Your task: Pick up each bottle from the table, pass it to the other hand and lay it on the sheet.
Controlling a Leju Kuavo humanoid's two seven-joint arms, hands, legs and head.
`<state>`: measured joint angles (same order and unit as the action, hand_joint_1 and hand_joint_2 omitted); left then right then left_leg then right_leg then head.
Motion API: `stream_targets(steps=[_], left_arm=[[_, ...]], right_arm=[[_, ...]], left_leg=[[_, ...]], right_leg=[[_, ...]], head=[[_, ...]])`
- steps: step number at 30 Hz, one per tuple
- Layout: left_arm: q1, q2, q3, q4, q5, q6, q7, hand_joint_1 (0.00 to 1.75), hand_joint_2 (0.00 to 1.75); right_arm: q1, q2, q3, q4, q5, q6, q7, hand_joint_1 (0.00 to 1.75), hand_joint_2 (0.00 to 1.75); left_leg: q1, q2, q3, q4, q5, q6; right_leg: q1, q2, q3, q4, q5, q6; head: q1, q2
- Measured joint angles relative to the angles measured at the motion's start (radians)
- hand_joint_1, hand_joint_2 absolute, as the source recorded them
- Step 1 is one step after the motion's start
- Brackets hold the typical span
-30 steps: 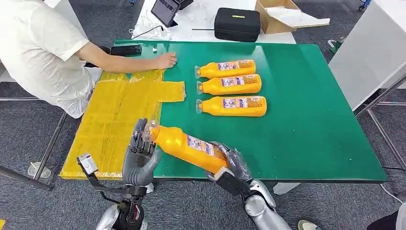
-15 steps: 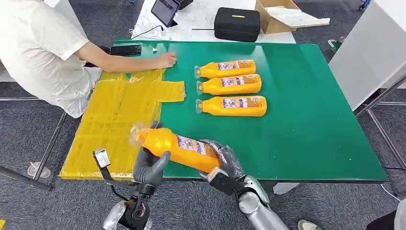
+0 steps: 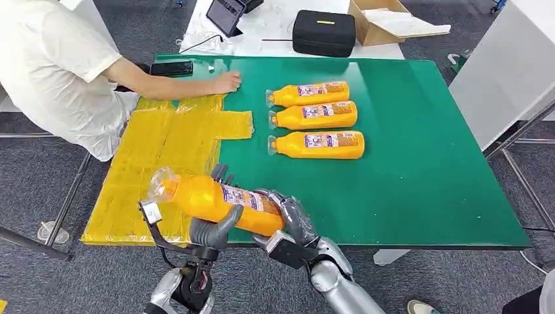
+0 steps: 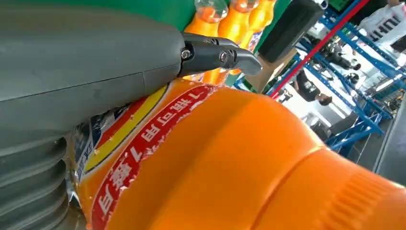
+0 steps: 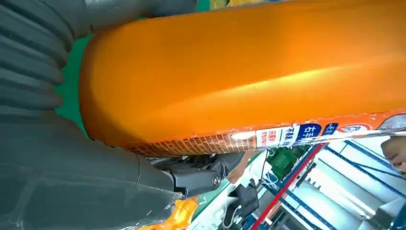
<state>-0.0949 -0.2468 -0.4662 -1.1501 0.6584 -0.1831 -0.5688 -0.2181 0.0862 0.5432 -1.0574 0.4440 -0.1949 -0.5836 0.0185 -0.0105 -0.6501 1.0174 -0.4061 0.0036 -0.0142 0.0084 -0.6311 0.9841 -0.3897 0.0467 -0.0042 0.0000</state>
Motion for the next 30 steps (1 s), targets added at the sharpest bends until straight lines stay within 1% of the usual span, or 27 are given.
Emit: stream_targets(steps=[2,3,5,6,7,9,10,11,12,13,14,15,20,30], left_arm=[[0.000,0.000,0.000,0.000,-0.003,0.004,-0.008,0.00,1.75],[0.000,0.000,0.000,0.000,-0.003,0.005,-0.008,0.00,1.75],[0.000,0.000,0.000,-0.001,-0.003,0.005,-0.008,0.00,1.75],[0.001,0.000,0.000,-0.001,-0.003,0.006,-0.008,0.17,1.75],[0.001,0.000,0.000,-0.001,-0.003,0.006,-0.009,1.75,1.75],[0.001,-0.001,0.000,-0.005,-0.008,0.019,-0.021,1.75,1.75],[0.001,-0.001,0.001,-0.012,-0.017,0.033,-0.026,1.75,1.75],[0.002,-0.003,0.001,-0.021,-0.024,0.050,-0.029,1.75,1.75],[0.002,-0.004,0.001,-0.030,-0.033,0.066,-0.034,1.75,1.75],[0.004,-0.006,0.001,-0.042,-0.041,0.083,-0.037,1.75,1.75],[0.007,-0.007,0.001,-0.055,-0.045,0.100,-0.040,1.75,1.75],[0.010,-0.009,0.001,-0.069,-0.053,0.115,-0.042,1.75,1.75],[0.024,-0.009,0.013,-0.130,-0.072,0.171,-0.055,1.75,1.75],[0.064,0.003,0.042,-0.227,-0.031,0.161,-0.029,1.75,1.75]], right_arm=[[-0.004,0.000,0.008,0.005,-0.008,0.001,0.004,1.43,1.75],[-0.005,0.000,0.010,0.007,-0.009,0.001,0.005,1.48,1.75],[-0.005,0.000,0.013,0.010,-0.011,0.001,0.006,1.43,1.75],[-0.005,0.001,0.013,0.011,-0.011,0.001,0.006,1.47,1.75],[-0.006,0.001,0.013,0.012,-0.012,0.002,0.006,1.38,1.75],[-0.008,0.003,0.014,0.015,-0.016,0.008,0.009,1.31,1.75],[-0.010,0.005,0.016,0.019,-0.020,0.011,0.012,1.19,1.75],[-0.014,0.008,0.018,0.023,-0.024,0.012,0.014,1.01,1.75],[-0.017,0.011,0.019,0.028,-0.027,0.014,0.015,0.59,1.75],[-0.020,0.015,0.021,0.032,-0.029,0.014,0.015,0.23,1.75],[-0.023,0.019,0.024,0.038,-0.031,0.014,0.016,0.05,1.75],[-0.024,0.023,0.029,0.045,-0.034,0.016,0.016,0.00,1.75],[-0.013,0.034,0.048,0.077,-0.036,0.010,0.014,0.00,1.75],[0.029,0.042,0.049,0.105,-0.057,-0.010,0.008,0.00,1.75]], left_leg=[[0.000,0.000,0.000,0.000,0.000,0.000],[0.000,0.000,0.000,0.000,0.000,0.000],[0.000,0.000,0.000,0.000,0.000,0.000],[0.000,0.000,0.000,0.000,0.000,0.000],[0.000,0.000,0.000,0.000,0.000,0.000],[0.000,0.000,0.000,0.000,0.000,0.000],[0.000,0.000,0.000,0.000,0.000,0.000],[0.000,0.000,0.000,0.000,0.000,0.000],[0.000,0.000,0.000,0.000,0.000,0.000],[0.000,0.000,0.000,0.000,0.000,0.000],[0.000,0.000,0.000,0.000,0.000,0.000],[0.000,0.000,0.000,0.000,0.000,0.000],[0.000,0.000,0.000,0.000,0.000,0.000],[0.000,0.000,0.000,0.000,0.000,0.000]], right_leg=[[0.000,0.000,0.000,0.000,0.000,0.000],[0.000,0.000,0.000,0.000,0.000,0.000],[0.000,0.000,0.000,0.000,0.000,0.000],[0.000,0.000,0.000,0.000,0.000,0.000],[0.000,0.000,0.000,0.000,0.000,0.000],[0.000,0.000,0.000,0.000,0.000,0.000],[0.000,0.000,0.000,0.000,0.000,0.000],[0.000,0.000,0.000,0.000,0.000,0.000],[0.000,0.000,0.000,0.000,0.000,0.000],[0.000,0.000,0.000,0.000,0.000,0.000],[0.000,0.000,0.000,0.000,0.000,0.000],[0.000,0.000,0.000,0.000,0.000,0.000],[0.000,0.000,0.000,0.000,0.000,0.000],[0.000,0.000,0.000,0.000,0.000,0.000]], head=[[0.000,0.000],[0.000,0.000],[0.000,0.000],[0.000,0.000],[0.000,0.000],[0.000,0.000],[0.000,0.000],[0.000,0.000],[0.000,0.000],[0.000,0.000],[0.000,0.000],[0.000,0.000],[0.000,0.000],[0.000,0.000]])
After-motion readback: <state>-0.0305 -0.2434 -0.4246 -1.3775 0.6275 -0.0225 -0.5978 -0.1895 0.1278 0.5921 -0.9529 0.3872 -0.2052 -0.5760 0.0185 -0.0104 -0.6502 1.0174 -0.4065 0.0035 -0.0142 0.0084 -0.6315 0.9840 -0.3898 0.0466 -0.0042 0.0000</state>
